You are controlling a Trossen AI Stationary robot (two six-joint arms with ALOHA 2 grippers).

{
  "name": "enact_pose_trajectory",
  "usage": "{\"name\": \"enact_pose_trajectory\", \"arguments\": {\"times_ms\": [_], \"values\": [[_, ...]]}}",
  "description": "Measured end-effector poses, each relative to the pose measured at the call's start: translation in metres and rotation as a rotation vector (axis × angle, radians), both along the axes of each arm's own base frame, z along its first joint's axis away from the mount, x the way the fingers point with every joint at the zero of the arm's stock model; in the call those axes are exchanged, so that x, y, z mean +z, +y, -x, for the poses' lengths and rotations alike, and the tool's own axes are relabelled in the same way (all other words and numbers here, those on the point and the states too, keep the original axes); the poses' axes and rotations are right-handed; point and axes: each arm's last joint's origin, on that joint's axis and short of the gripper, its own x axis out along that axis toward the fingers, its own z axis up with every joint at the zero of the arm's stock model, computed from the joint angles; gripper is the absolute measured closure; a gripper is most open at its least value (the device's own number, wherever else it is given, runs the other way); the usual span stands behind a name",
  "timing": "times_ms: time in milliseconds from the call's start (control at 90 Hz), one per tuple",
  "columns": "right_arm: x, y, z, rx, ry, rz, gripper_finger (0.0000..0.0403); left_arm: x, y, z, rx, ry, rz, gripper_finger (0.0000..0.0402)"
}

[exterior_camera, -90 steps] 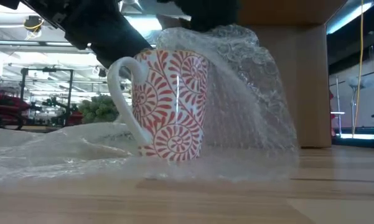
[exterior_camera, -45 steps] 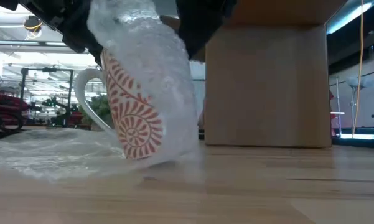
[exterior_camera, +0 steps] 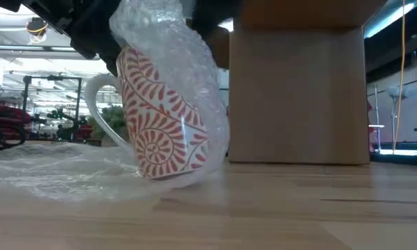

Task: Wrap mug
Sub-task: Wrap the orange patterned mug with the bubble wrap

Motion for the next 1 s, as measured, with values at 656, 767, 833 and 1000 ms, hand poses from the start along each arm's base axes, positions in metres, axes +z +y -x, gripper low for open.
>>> {"name": "enact_pose_trajectory", "arguments": {"times_ms": [656,767,833,1000], "values": [[-0.040,0.006,-0.009,0.034,0.116,-0.048,0.0402,0.002,-0.001,-0.001,-0.008,-0.018,0.013,0.0276],[-0.040,0.006,-0.009,0.032,0.117,-0.048,0.0402,0.002,-0.002,-0.001,-0.008,-0.018,0.012,0.0276],[-0.040,0.006,-0.009,0.030,0.119,-0.048,0.0402,0.002,-0.002,-0.001,-0.011,-0.018,0.010,0.0276],[-0.041,0.006,-0.008,0.028,0.125,-0.047,0.0402,0.002,-0.002,-0.001,-0.010,-0.016,0.009,0.0276]]}}
